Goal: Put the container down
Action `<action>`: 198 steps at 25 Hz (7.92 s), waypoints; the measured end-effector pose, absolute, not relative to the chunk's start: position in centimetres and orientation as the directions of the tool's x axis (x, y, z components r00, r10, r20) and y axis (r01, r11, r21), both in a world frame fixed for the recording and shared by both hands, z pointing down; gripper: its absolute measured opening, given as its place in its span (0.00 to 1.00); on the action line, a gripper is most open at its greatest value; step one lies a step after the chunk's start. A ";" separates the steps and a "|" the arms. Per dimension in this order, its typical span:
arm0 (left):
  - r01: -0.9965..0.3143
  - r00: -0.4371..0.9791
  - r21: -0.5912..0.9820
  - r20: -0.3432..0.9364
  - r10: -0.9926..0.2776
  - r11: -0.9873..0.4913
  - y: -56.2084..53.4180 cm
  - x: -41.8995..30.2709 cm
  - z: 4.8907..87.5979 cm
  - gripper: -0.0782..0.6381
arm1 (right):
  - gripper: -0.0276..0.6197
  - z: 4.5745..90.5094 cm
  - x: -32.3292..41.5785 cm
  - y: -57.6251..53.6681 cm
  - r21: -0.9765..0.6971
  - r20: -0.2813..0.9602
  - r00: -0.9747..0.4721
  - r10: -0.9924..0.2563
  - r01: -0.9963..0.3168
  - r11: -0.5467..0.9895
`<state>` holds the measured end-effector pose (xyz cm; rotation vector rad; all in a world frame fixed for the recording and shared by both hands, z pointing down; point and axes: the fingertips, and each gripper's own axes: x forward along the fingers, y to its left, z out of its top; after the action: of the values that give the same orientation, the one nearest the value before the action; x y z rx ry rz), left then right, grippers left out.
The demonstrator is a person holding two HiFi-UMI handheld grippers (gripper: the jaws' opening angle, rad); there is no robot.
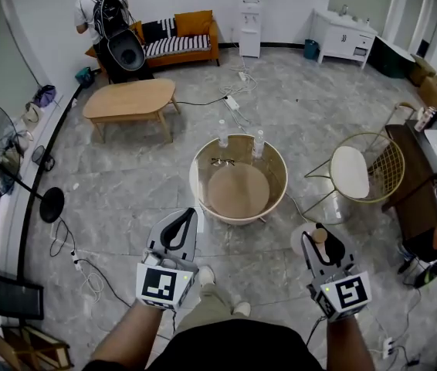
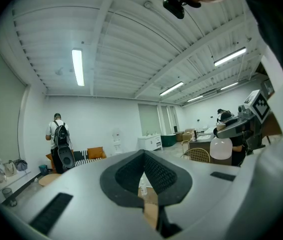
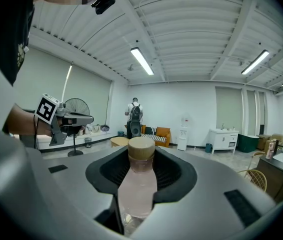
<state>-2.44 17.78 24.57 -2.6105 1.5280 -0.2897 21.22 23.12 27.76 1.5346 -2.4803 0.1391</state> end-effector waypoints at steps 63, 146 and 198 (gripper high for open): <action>-0.762 0.626 -0.139 0.094 -0.774 -0.633 -6.6 -11.9 25.7 0.13 | 0.27 27.3 10.3 2.1 0.027 0.274 -0.286 -0.918 -0.952 0.305; -0.818 0.520 -0.133 0.242 -0.819 -0.559 -22.9 -10.1 37.4 0.13 | 0.27 42.5 11.5 -18.7 -0.099 0.451 -0.435 -0.779 -0.892 0.441; -0.833 0.497 -0.101 0.293 -0.816 -0.544 -29.5 -3.5 49.3 0.13 | 0.27 58.4 13.3 -23.9 -0.147 0.569 -0.440 -0.695 -0.886 0.440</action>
<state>-3.49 -29.50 49.35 -2.7644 1.5239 -0.4945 13.34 -23.94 58.37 1.3347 -2.2695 0.6041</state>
